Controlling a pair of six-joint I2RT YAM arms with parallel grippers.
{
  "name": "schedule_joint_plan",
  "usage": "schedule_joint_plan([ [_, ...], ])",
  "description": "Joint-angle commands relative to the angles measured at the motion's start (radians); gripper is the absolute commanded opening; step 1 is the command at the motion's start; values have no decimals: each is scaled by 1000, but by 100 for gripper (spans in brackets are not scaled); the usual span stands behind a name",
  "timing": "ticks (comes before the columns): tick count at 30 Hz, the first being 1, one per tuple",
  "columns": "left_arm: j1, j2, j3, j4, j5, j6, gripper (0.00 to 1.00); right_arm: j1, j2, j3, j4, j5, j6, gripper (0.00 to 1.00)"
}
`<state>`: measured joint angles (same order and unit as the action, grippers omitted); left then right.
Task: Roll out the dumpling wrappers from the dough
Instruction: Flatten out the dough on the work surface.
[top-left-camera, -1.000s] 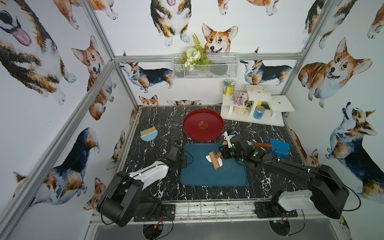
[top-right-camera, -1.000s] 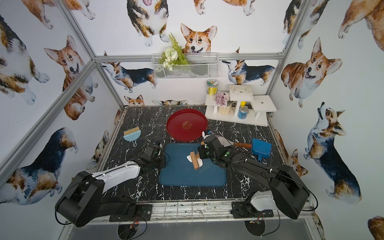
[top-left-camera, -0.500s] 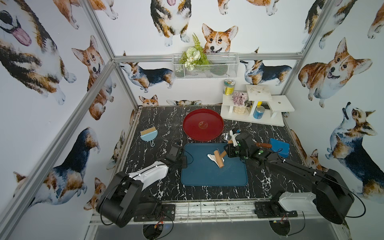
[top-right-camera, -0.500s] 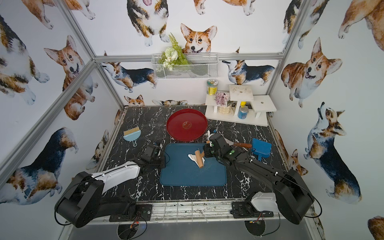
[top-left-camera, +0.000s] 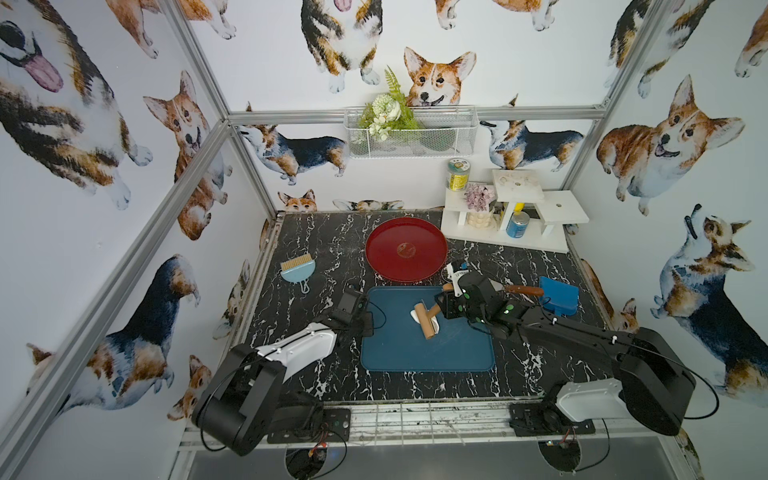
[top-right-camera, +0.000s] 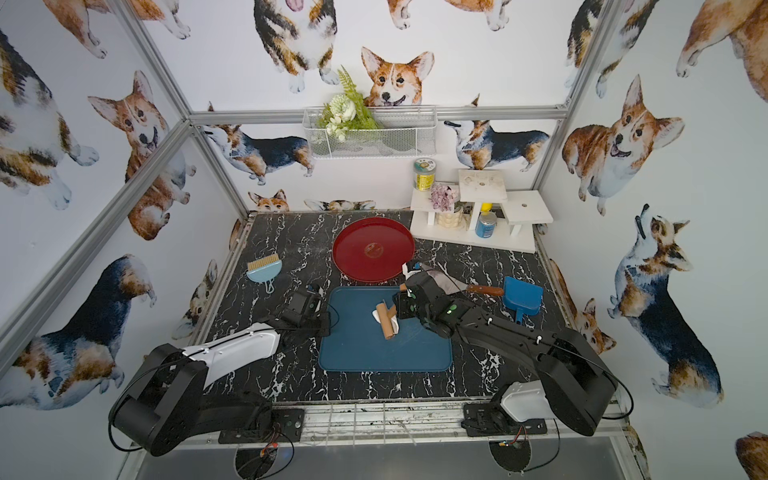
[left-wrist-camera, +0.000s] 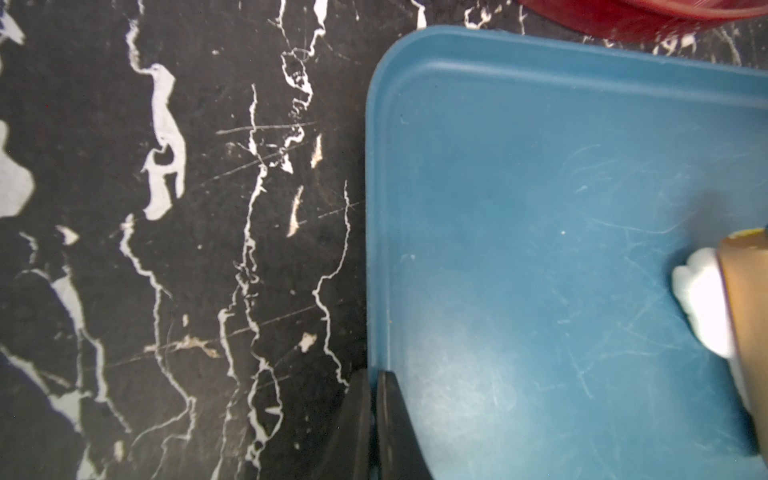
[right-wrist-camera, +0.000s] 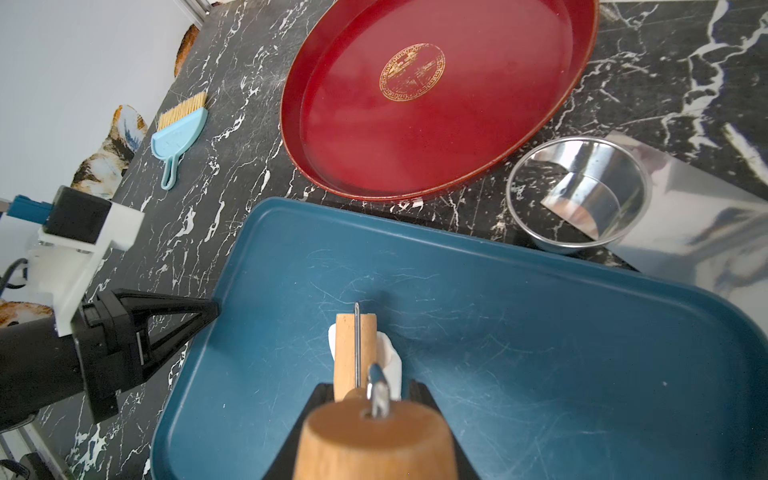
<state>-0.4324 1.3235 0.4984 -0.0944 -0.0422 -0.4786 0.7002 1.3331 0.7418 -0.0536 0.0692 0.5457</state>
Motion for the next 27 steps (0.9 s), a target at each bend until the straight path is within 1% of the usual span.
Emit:
schedule_joint_plan([
  [1, 1, -9, -1, 24, -3, 14, 0, -38, -13, -19, -388, 120, -85, 0],
  [5, 1, -13, -3, 27, -4, 14, 0, -65, -48, -21, -413, 138, -88, 0],
  [17, 4, -21, -7, 25, -13, 6, 0, -73, -76, -13, -463, 181, -81, 0],
  [20, 3, -21, -8, 28, -13, 8, 0, -73, -78, -12, -455, 157, -87, 0],
  [24, 4, -21, -8, 27, -10, 8, 0, -64, -92, -20, -401, 74, -103, 0],
  [27, 4, -21, -7, 27, -10, 8, 0, -35, -82, -19, -369, 46, -91, 0],
])
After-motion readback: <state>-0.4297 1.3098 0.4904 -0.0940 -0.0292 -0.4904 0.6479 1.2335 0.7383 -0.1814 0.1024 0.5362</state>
